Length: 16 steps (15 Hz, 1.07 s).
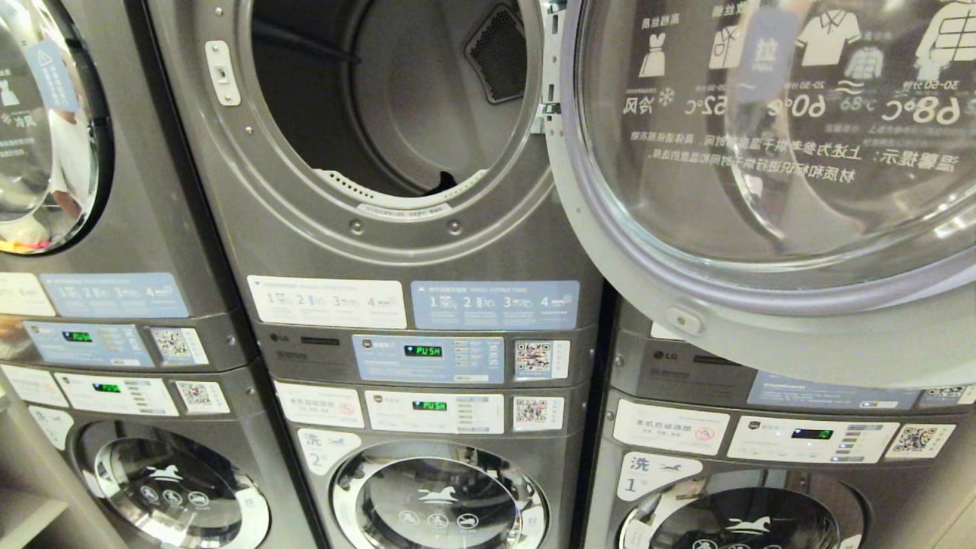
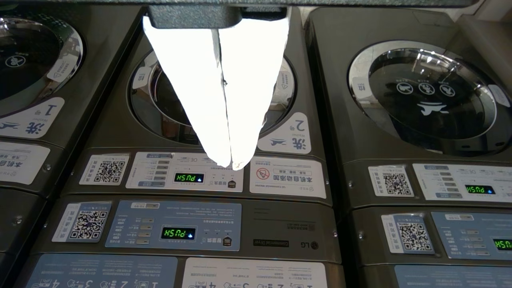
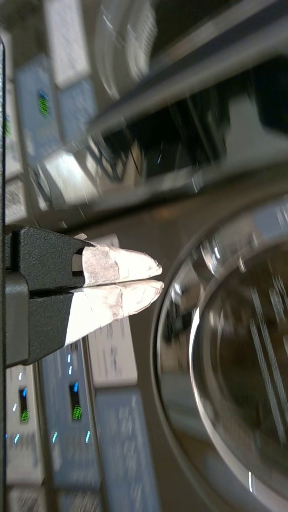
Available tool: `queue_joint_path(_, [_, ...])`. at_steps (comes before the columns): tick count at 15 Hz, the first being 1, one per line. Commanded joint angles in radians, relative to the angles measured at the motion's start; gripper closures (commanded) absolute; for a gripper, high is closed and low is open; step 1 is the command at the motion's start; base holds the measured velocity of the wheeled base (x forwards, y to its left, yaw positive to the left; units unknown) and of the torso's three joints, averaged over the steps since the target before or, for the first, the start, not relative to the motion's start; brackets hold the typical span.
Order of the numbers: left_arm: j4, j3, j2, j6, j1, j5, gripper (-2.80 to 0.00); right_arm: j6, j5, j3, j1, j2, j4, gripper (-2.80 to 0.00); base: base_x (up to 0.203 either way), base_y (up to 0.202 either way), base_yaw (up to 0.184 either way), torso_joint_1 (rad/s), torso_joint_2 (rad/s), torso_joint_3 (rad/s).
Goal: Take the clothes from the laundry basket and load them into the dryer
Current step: Close the dryer
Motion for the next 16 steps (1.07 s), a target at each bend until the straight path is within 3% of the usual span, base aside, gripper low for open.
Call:
queue_joint_path(1, [0.000, 0.001, 0.000, 0.000, 0.000, 0.000, 0.00, -0.008, 0.104, -0.010, 0.001, 0.059, -0.011, 0.00, 0.000, 0.000, 0.000, 0.000, 0.00, 0.000])
queue_joint_path(4, [0.000, -0.001, 0.000, 0.000, 0.000, 0.000, 0.00, -0.077, 0.231, -0.011, 0.001, 0.055, -0.013, 0.00, 0.000, 0.000, 0.000, 0.000, 0.00, 0.000])
queue_joint_path(7, [0.000, 0.001, 0.000, 0.000, 0.000, 0.000, 0.00, -0.077, 0.259, -0.012, 0.002, 0.054, -0.017, 0.00, 0.000, 0.000, 0.000, 0.000, 0.00, 0.000])
queue_joint_path(16, [0.000, -0.001, 0.000, 0.000, 0.000, 0.000, 0.00, -0.077, 0.697, -0.028, 0.003, 0.069, -0.011, 0.00, 0.000, 0.000, 0.000, 0.000, 0.00, 0.000])
